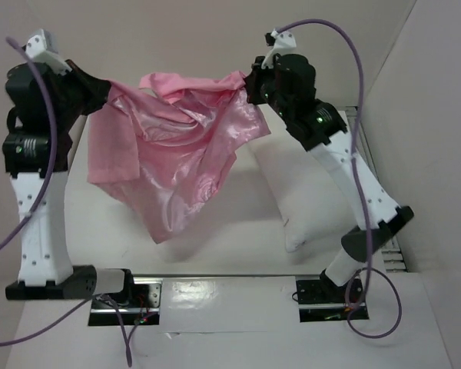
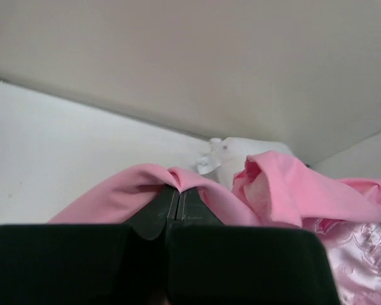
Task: Put the pillow into the pillowcase
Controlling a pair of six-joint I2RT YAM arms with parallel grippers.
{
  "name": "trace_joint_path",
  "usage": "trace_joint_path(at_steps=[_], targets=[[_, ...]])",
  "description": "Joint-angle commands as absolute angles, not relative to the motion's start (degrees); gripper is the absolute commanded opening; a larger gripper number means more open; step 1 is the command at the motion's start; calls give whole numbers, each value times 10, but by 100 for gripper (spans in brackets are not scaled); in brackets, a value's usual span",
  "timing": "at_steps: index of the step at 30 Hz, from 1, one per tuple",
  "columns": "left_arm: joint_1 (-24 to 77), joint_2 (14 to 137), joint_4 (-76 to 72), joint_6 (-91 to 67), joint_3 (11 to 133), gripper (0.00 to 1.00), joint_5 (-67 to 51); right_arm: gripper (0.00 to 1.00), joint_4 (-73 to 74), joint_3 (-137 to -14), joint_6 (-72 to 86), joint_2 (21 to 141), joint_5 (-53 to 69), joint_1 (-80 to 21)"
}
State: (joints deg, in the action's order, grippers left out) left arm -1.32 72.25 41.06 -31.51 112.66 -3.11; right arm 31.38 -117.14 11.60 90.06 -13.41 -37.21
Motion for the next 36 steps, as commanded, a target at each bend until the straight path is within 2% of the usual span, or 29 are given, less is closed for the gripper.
trace_joint_path(at_steps=[1,3,4,5,6,7,8,9,10,12,16,21,29,36], targets=[[-40,814,442,-296,1129,0,-21,0,247,-1161,110,983,-60,-316],[-53,853,434,-301,1121,0,-4,0,247,-1189,110,1031,-38,-296],[-61,899,434,-301,1127,0,5,11,271,-1208,110,1088,-26,-291],[-61,923,427,-296,1133,6,5,28,298,-1266,115,1119,-18,-291],[-67,952,440,-274,1150,32,-10,47,328,-1299,115,1176,-18,-285],[-67,981,463,-267,1175,66,-20,64,357,-1326,115,1194,-11,-285],[-67,1009,491,-267,1221,95,-31,85,394,-1340,120,1205,-17,-285],[-67,1039,526,-258,1227,100,-37,90,400,-1322,120,1205,-23,-291],[-67,1039,526,-258,1217,100,-37,92,392,-1291,120,1179,-28,-291],[-67,1014,513,-263,1121,100,-35,96,333,-1165,120,1133,-40,-305],[-67,921,453,-294,930,94,-5,99,283,-1025,127,1041,-59,-337],[-67,865,428,-330,758,93,0,100,290,-959,134,995,-87,-389],[-58,853,410,-427,629,94,13,100,306,-865,147,944,-156,-486],[20,917,348,-453,563,89,-38,100,282,-796,164,867,-160,-497]])
